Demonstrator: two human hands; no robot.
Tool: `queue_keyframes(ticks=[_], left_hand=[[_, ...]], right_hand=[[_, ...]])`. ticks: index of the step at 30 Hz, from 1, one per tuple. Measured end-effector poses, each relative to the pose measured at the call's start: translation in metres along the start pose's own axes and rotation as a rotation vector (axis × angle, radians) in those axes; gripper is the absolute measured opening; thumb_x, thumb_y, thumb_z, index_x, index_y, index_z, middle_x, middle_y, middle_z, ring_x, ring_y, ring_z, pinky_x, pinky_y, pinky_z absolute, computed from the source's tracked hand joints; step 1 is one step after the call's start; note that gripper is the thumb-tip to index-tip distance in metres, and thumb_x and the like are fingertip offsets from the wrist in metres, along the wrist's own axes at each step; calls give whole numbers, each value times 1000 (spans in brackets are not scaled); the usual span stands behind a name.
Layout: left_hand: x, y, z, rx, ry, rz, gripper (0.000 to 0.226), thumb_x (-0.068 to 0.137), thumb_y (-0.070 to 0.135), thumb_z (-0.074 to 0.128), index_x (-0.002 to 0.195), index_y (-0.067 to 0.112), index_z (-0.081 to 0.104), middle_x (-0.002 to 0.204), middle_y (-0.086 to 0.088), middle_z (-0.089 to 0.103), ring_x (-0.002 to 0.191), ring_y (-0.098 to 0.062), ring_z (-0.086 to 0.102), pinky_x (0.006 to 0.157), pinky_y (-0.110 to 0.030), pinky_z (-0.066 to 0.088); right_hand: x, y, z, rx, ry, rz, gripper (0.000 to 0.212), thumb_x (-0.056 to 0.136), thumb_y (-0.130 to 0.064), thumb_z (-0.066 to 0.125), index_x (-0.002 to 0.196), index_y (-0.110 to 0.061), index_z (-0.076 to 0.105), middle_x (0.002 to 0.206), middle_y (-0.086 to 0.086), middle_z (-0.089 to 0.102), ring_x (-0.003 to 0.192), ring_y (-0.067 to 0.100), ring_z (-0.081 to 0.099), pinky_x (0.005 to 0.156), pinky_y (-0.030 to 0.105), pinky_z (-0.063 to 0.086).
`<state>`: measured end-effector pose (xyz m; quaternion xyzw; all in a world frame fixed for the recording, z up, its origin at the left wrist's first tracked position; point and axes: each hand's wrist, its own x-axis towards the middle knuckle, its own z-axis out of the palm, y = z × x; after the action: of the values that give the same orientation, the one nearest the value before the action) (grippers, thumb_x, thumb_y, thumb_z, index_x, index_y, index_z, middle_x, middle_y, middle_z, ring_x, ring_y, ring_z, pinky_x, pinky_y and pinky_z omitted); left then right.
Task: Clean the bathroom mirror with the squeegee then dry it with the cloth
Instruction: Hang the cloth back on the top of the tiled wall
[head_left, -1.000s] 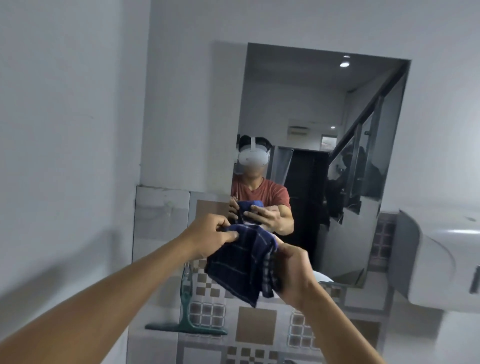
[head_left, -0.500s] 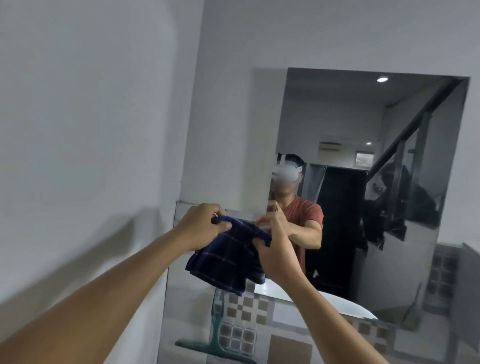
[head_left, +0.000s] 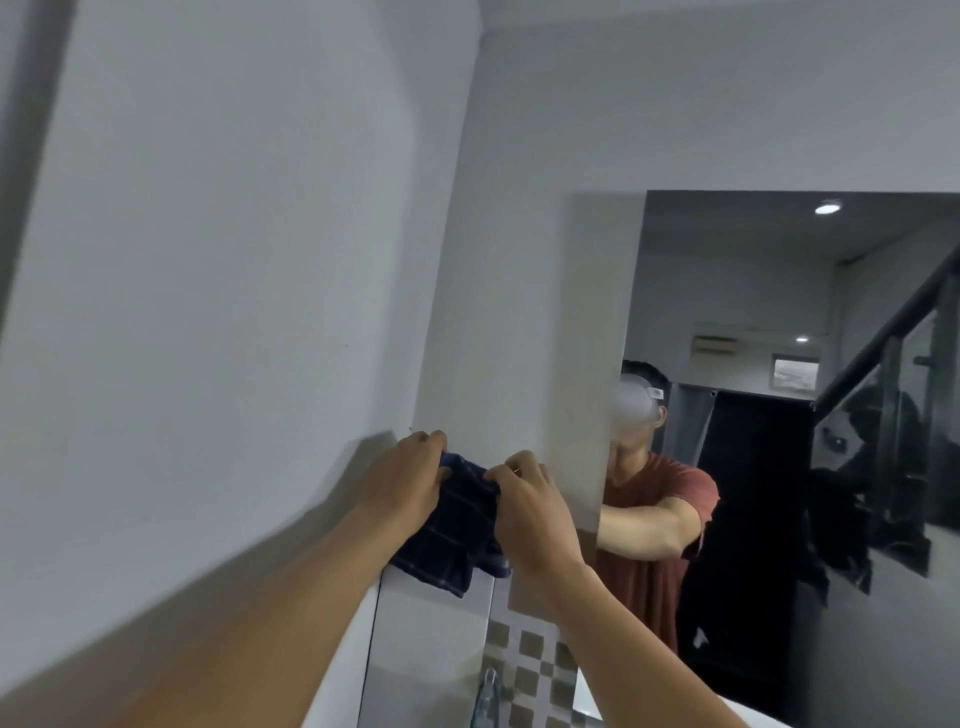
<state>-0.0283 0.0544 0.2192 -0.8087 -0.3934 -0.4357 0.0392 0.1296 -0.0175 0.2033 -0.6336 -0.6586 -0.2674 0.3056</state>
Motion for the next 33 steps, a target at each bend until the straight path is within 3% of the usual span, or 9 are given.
queue_keyframes(ticks=[3, 6, 9, 13, 16, 19, 23, 28, 33], left_hand=[[-4, -6, 12, 42, -42, -10, 11, 103, 24, 50, 102, 14, 54, 93, -1, 59, 76, -20, 59, 67, -35, 51], [-7, -5, 12, 53, -42, -28, 10, 103, 24, 50, 105, 15, 47, 91, -3, 60, 71, -21, 60, 59, -35, 49], [-7, -4, 9, 76, -27, 0, 11, 101, 19, 52, 104, 19, 42, 94, -3, 55, 68, -21, 56, 54, -31, 41], [-8, -5, 14, 153, -76, 75, 16, 99, 8, 51, 107, 17, 62, 111, 0, 57, 83, -20, 60, 63, -30, 47], [-13, -7, 18, 141, -126, 51, 19, 98, 10, 52, 102, 17, 68, 107, -2, 66, 86, -21, 63, 69, -30, 50], [-18, -9, 14, 34, -185, -1, 22, 98, 17, 51, 108, 20, 70, 104, -3, 71, 89, -22, 64, 77, -37, 55], [-29, -6, 12, -130, -274, -69, 33, 99, 26, 51, 131, 28, 59, 121, 0, 67, 106, -23, 63, 94, -42, 53], [-31, -7, 15, -176, -347, -145, 35, 100, 26, 50, 134, 26, 55, 127, -4, 65, 110, -25, 61, 93, -38, 51], [-32, -11, 18, -185, -203, -74, 36, 92, 20, 61, 127, 29, 62, 124, 4, 68, 108, -19, 63, 94, -35, 53]], right_hand=[[-5, 4, 13, -150, 4, -90, 33, 88, 1, 57, 117, -12, 66, 120, 5, 56, 107, 27, 51, 92, 35, 51], [-7, 3, 18, -124, 12, -127, 29, 88, 1, 58, 113, -13, 62, 110, 4, 61, 99, 26, 54, 86, 39, 54], [-6, -1, 14, -48, -47, -147, 29, 94, -5, 47, 118, -14, 62, 114, 1, 62, 103, 24, 53, 88, 35, 50], [-7, -3, 9, 61, -141, -74, 26, 97, -33, 38, 105, -20, 58, 101, -3, 65, 94, 20, 56, 82, 35, 47], [-9, 2, 11, 85, -213, -34, 36, 98, -51, 46, 127, -30, 49, 109, -4, 65, 97, 20, 61, 87, 37, 52], [-11, 6, 13, 159, -212, -23, 37, 97, -45, 55, 131, -32, 51, 115, -2, 65, 101, 19, 60, 88, 34, 51], [-10, 9, 10, 211, -261, -25, 36, 93, -34, 62, 129, -30, 59, 117, -6, 69, 106, 16, 59, 90, 31, 48], [-5, 10, 4, 189, -336, -29, 37, 94, -27, 63, 130, -28, 59, 117, -3, 70, 98, 14, 60, 88, 31, 48], [-6, 13, 10, 236, -301, 0, 54, 92, -29, 66, 140, -38, 43, 120, -1, 66, 104, 18, 60, 87, 30, 49]])
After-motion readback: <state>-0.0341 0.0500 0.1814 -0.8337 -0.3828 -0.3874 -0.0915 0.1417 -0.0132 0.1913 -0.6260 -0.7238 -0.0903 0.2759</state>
